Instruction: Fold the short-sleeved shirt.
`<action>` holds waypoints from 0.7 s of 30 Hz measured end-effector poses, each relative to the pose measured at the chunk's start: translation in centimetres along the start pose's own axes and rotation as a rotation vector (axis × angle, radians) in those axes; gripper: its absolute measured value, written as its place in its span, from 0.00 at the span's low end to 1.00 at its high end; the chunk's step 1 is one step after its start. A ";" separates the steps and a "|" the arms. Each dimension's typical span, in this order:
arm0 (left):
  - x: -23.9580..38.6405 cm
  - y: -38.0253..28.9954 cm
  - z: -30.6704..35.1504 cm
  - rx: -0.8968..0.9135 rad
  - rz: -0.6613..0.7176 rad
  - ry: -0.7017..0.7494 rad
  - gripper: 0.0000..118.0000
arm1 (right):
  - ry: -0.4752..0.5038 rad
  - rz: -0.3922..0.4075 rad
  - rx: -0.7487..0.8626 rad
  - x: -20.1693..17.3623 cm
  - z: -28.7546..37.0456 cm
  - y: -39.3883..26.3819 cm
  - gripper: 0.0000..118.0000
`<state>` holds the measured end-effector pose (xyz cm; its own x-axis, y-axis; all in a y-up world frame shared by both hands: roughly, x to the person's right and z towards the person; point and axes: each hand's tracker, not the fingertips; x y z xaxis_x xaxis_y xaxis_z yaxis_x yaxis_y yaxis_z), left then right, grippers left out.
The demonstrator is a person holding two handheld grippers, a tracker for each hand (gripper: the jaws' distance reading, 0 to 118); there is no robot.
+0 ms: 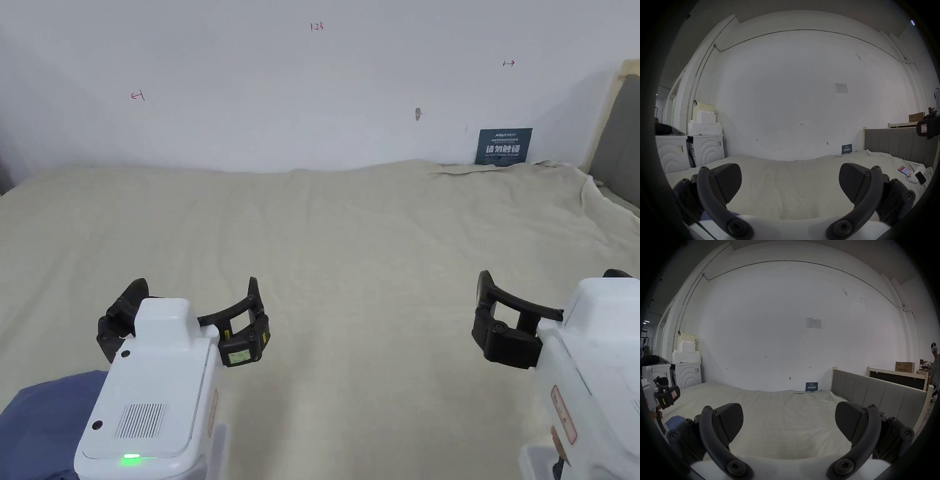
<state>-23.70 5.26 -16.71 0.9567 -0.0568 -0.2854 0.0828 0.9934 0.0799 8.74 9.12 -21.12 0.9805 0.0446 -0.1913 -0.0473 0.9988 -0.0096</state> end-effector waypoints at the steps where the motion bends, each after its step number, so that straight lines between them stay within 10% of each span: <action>1: 0.0 0.0 0.0 0.000 0.001 0.001 1.00 | 0.001 0.000 0.000 0.1 -0.1 -0.1 0.96; 21: -0.2 0.3 0.1 0.003 0.001 0.002 1.00 | 0.000 0.001 0.006 -0.2 0.2 0.3 0.96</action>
<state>-23.84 5.52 -16.52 0.9561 -0.0557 -0.2877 0.0830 0.9930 0.0835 8.59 9.45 -20.85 0.9804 0.0452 -0.1916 -0.0467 0.9989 -0.0032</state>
